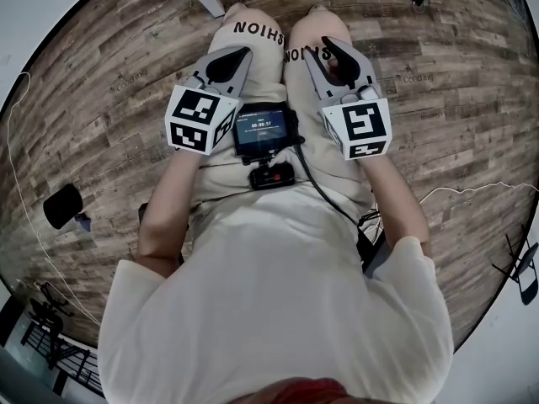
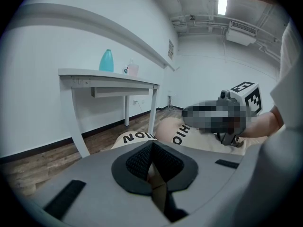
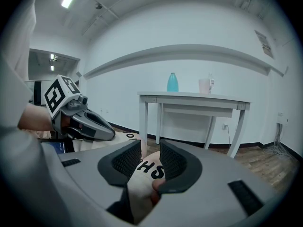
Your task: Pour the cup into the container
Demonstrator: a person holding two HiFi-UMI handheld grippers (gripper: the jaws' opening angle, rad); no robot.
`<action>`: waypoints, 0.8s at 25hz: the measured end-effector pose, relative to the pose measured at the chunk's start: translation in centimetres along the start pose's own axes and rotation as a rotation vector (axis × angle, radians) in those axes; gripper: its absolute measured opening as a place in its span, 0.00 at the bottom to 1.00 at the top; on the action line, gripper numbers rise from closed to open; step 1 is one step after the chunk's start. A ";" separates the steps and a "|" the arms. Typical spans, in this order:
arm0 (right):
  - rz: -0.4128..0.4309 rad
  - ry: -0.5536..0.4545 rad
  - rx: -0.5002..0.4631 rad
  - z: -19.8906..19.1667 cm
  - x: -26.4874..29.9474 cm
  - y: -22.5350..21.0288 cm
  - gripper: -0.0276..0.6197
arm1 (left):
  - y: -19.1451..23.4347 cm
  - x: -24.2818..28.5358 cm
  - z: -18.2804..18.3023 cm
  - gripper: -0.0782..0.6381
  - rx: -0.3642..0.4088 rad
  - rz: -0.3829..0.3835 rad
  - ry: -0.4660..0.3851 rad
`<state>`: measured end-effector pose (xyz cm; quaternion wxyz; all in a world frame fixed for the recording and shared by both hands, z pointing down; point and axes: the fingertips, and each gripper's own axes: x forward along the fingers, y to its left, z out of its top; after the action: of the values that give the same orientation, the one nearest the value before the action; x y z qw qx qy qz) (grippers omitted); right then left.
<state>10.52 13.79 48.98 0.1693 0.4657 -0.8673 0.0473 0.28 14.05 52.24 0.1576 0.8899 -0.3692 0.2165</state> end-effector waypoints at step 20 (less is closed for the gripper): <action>-0.012 -0.007 0.008 -0.1 -0.6 -0.3 0.24 | -0.5 0.3 -0.1 0.12 0.022 -0.004 0.009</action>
<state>11.11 14.14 48.84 0.1648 0.4716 -0.8649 0.0484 0.78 14.26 52.39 0.1497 0.8914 -0.3643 0.2241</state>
